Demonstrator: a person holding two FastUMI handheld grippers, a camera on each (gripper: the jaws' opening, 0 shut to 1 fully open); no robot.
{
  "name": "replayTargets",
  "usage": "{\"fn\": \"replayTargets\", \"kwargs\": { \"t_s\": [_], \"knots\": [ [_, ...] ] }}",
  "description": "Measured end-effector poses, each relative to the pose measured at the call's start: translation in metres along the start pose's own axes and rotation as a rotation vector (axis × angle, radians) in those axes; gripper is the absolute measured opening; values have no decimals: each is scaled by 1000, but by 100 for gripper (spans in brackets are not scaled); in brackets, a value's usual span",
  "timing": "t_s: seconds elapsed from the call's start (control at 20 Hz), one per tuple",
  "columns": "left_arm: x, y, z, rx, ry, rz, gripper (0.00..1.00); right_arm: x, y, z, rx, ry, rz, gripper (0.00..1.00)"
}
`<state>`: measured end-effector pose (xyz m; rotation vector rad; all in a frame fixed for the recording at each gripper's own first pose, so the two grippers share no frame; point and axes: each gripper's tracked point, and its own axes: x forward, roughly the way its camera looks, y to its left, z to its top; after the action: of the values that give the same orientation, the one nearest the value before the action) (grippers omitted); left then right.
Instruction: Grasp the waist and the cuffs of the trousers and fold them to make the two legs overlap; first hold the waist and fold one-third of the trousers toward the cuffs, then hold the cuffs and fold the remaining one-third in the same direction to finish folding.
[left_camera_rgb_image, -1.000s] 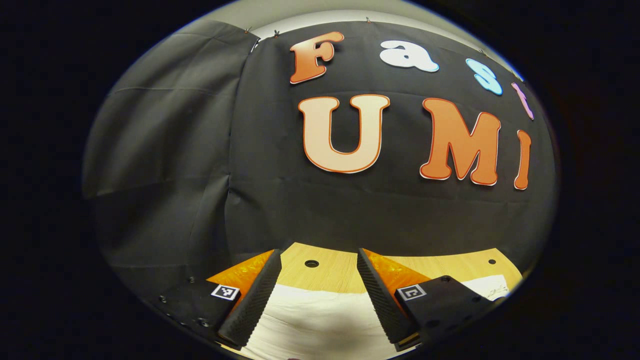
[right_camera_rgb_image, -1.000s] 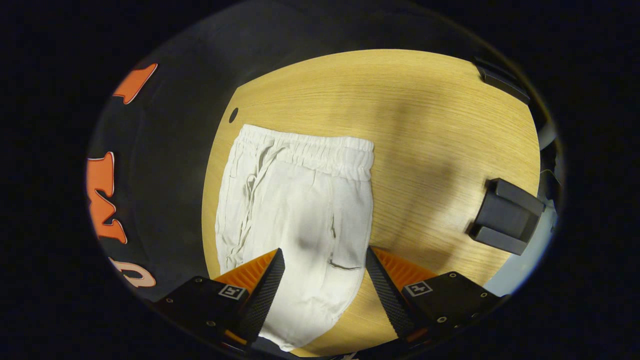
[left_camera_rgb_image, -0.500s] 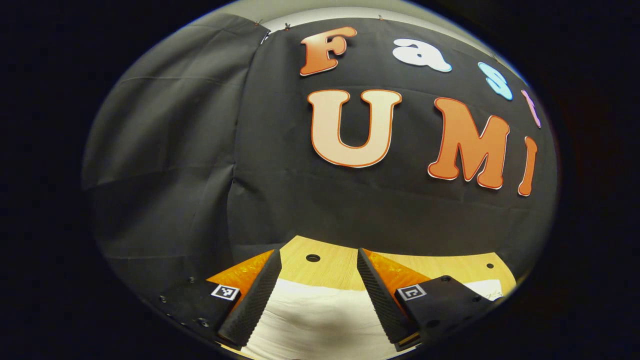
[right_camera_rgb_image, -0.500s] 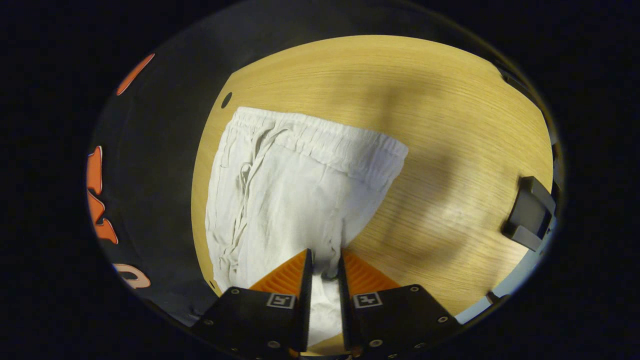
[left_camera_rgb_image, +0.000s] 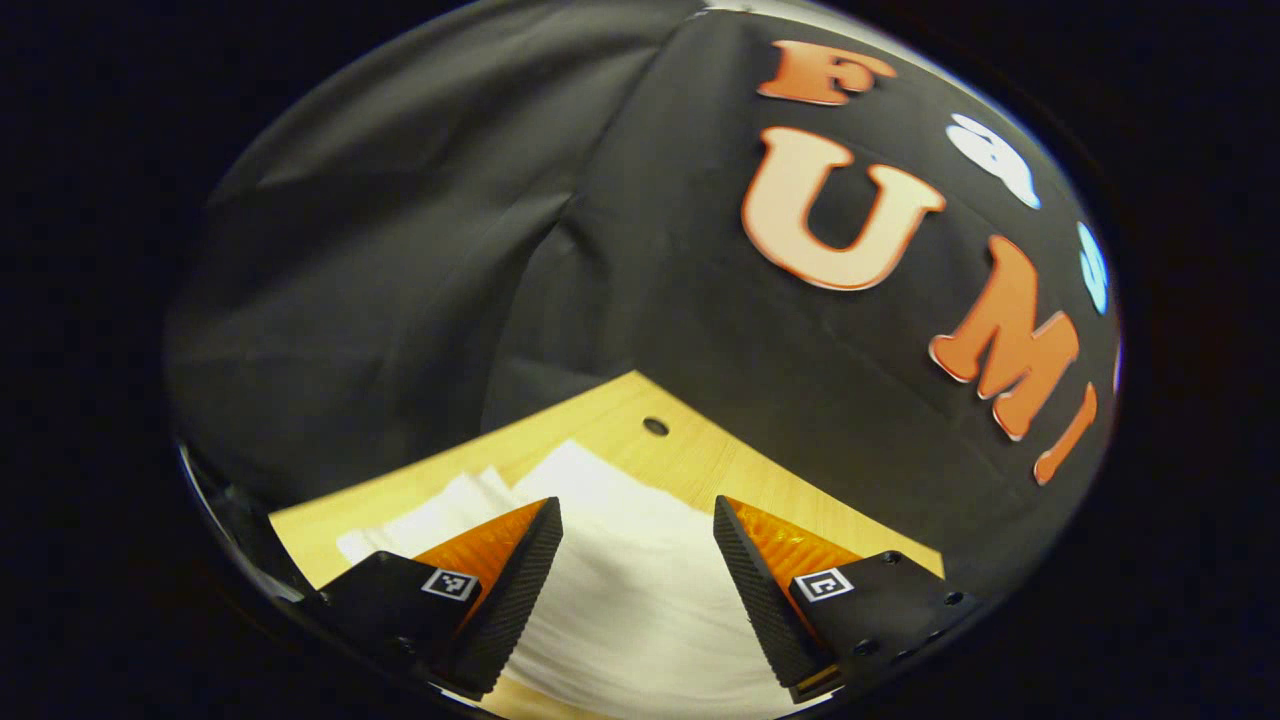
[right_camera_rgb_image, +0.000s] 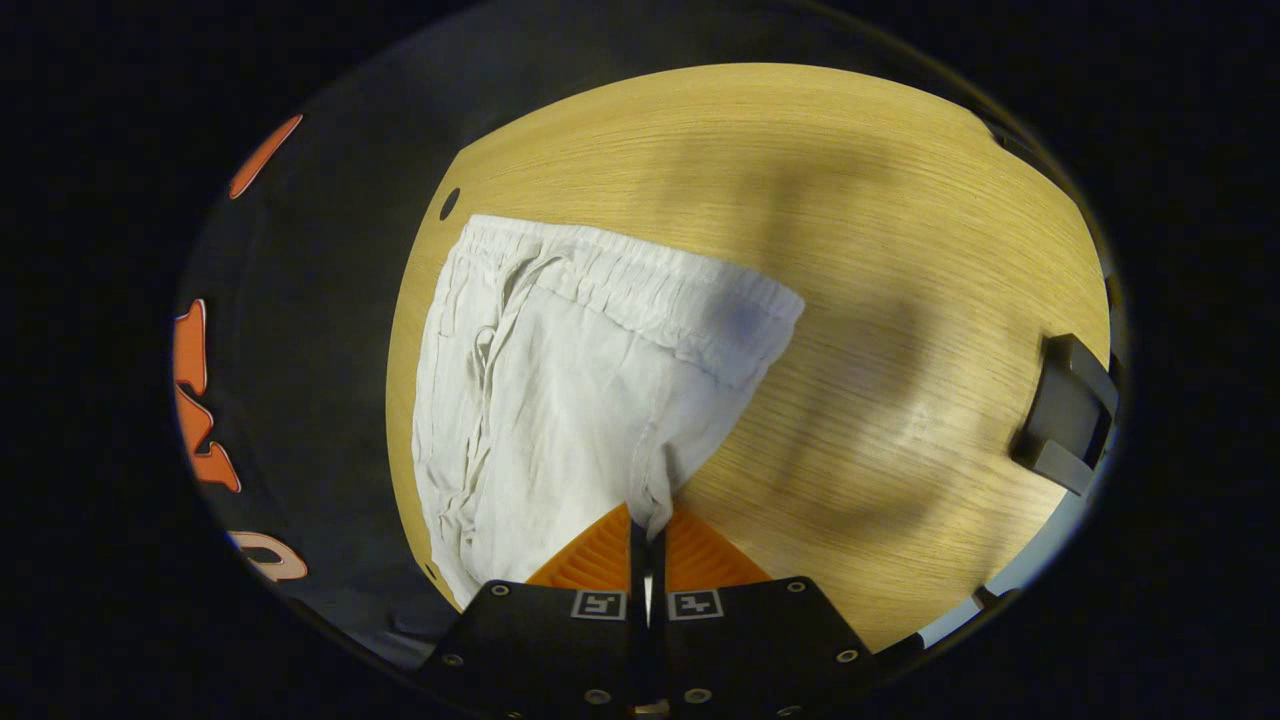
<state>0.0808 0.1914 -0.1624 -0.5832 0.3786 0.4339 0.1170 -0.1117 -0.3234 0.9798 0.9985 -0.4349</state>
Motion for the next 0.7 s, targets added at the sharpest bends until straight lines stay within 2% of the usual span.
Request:
{"fn": "replayTargets", "kwargs": {
  "t_s": [0.05, 0.1, 0.15, 0.2, 0.3, 0.35, 0.45, 0.55, 0.7],
  "knots": [
    [6, 15, -18, -65, 50, 32, 99, -1, -1, 0, 5, 3, 1, 1],
    [8, 27, -37, -126, 96, 67, 96, -1, -1, 0, 6, 5, 1, 1],
    [7, 40, -55, -180, 140, 101, 99, -1, -1, -1, 5, 7, 1, 0],
    [3, 53, -71, -234, 180, 132, 96, 0, -1, -1, 5, 9, 1, 1],
    [7, 75, -95, -342, 245, 183, 99, 0, -1, -1, 5, 14, 0, 1],
    [9, 83, -105, -389, 273, 208, 96, 0, -1, -1, 5, 15, 2, 1],
    [5, 89, -126, -473, 313, 256, 100, 0, -2, -1, 13, 18, 5, 1],
    [-1, 91, -141, -525, 332, 285, 99, 0, -2, -1, 42, 22, 12, 1],
    [2, 93, -144, -518, 357, 312, 99, 0, -2, -1, 65, 28, 19, 1]
  ]
}}
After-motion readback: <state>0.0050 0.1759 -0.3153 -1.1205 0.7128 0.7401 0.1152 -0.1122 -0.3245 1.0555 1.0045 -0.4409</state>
